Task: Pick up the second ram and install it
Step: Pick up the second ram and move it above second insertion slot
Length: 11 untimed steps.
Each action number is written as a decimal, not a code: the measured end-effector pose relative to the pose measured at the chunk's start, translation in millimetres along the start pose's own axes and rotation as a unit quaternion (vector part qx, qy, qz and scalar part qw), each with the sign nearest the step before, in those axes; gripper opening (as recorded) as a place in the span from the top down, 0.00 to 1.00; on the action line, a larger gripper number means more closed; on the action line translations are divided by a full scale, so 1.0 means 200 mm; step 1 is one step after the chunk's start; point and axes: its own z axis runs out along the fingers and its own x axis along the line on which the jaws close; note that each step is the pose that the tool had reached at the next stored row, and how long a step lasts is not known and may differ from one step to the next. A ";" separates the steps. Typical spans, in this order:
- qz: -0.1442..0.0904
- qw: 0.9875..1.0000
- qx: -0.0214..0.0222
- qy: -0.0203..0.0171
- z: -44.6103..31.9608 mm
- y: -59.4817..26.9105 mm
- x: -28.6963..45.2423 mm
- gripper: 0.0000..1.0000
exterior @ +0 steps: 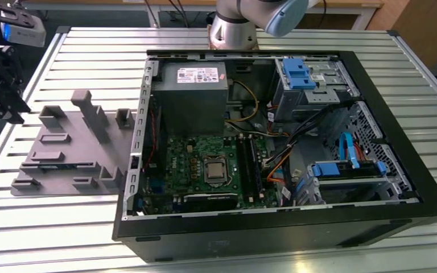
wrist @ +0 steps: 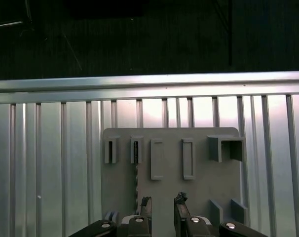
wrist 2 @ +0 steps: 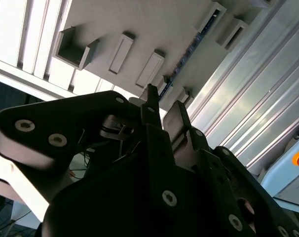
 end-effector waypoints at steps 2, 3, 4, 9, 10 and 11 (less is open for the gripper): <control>0.000 1.000 0.000 0.000 0.007 0.000 0.000 0.68; 0.000 1.000 0.000 0.000 0.010 0.000 0.000 0.68; 0.000 1.000 0.000 0.000 0.013 -0.001 0.000 0.68; 0.000 1.000 0.000 0.000 0.028 -0.001 0.000 0.68; 0.000 1.000 0.000 0.000 0.030 -0.001 0.001 0.68; 0.000 1.000 0.000 0.000 0.034 -0.001 0.001 0.68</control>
